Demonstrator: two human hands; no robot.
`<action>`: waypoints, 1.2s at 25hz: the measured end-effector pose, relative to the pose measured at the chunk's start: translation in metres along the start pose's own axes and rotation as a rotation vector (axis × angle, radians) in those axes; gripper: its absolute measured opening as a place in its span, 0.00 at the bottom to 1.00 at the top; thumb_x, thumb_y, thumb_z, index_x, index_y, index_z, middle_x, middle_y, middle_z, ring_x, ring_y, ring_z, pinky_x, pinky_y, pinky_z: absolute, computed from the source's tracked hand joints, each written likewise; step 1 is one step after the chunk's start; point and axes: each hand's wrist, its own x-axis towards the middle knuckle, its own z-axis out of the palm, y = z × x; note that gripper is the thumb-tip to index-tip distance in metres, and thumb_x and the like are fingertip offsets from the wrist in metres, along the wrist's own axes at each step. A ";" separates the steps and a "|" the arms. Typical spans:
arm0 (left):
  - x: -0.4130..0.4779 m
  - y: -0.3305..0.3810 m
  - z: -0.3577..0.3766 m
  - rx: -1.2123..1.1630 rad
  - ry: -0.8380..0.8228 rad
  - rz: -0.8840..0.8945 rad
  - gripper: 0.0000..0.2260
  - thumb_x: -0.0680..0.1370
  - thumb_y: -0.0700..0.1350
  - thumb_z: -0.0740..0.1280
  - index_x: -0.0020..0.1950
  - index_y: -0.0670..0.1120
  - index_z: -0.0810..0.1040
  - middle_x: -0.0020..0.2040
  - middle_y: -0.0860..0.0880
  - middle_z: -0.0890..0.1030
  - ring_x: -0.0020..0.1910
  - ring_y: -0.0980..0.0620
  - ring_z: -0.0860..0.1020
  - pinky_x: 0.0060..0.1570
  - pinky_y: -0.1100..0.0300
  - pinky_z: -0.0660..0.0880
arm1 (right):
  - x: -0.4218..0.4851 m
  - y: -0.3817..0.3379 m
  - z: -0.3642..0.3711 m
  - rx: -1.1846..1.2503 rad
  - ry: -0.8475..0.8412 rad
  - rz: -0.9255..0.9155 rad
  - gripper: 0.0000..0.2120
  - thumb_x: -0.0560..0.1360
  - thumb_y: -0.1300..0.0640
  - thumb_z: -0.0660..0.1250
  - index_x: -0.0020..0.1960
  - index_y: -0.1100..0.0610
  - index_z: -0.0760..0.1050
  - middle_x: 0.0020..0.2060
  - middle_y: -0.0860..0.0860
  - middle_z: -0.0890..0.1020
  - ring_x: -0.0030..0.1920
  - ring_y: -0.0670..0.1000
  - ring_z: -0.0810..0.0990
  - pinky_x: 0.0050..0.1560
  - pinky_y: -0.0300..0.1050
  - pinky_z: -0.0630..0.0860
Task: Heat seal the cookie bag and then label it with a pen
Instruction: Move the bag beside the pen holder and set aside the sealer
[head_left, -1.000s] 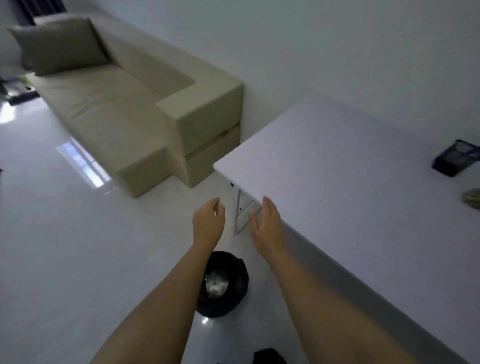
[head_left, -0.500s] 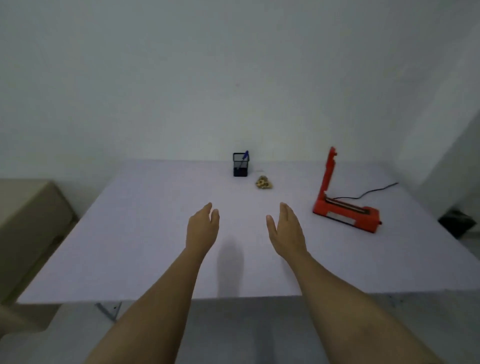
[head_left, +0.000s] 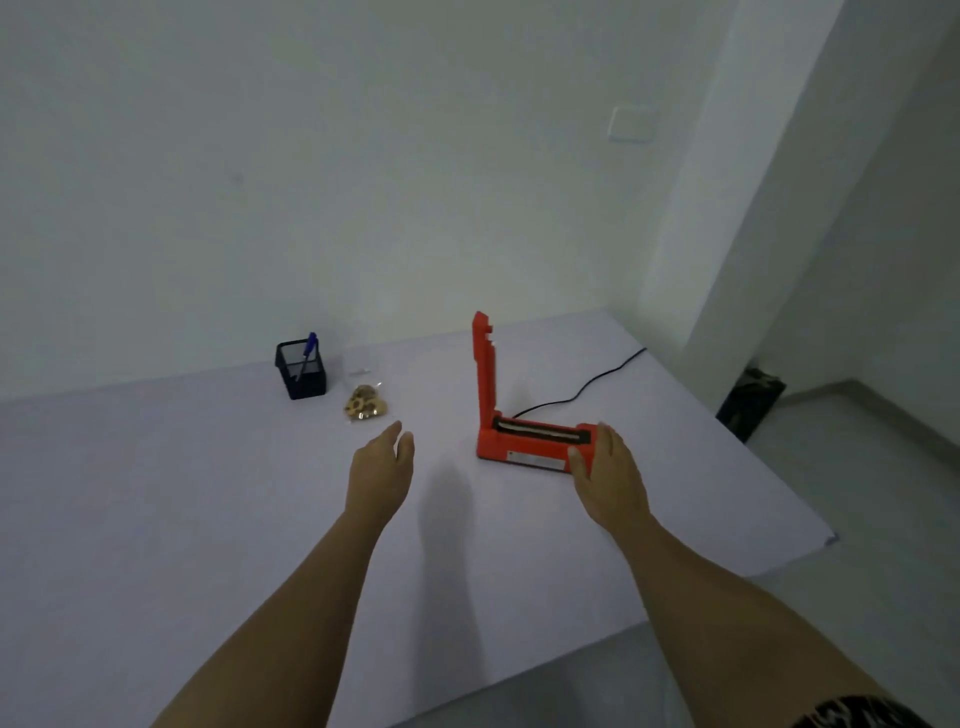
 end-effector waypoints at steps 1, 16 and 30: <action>0.008 0.004 0.009 -0.006 -0.019 -0.003 0.19 0.82 0.46 0.55 0.70 0.39 0.67 0.67 0.40 0.73 0.66 0.43 0.71 0.66 0.54 0.65 | 0.006 0.009 -0.001 0.003 0.003 0.041 0.28 0.78 0.47 0.57 0.70 0.64 0.60 0.66 0.61 0.69 0.66 0.60 0.69 0.66 0.53 0.66; 0.125 -0.004 0.078 -0.543 -0.299 -0.344 0.21 0.81 0.54 0.54 0.67 0.42 0.71 0.63 0.43 0.75 0.58 0.47 0.75 0.58 0.55 0.69 | 0.046 0.062 0.056 0.208 -0.077 0.355 0.30 0.78 0.55 0.60 0.74 0.63 0.51 0.71 0.62 0.63 0.71 0.60 0.62 0.70 0.51 0.60; 0.111 0.041 0.164 -0.064 -0.289 0.335 0.18 0.82 0.47 0.54 0.70 0.45 0.68 0.69 0.46 0.71 0.68 0.50 0.68 0.67 0.62 0.61 | 0.055 0.077 0.086 0.200 0.006 0.274 0.30 0.78 0.54 0.59 0.74 0.62 0.52 0.70 0.60 0.65 0.69 0.58 0.67 0.67 0.52 0.68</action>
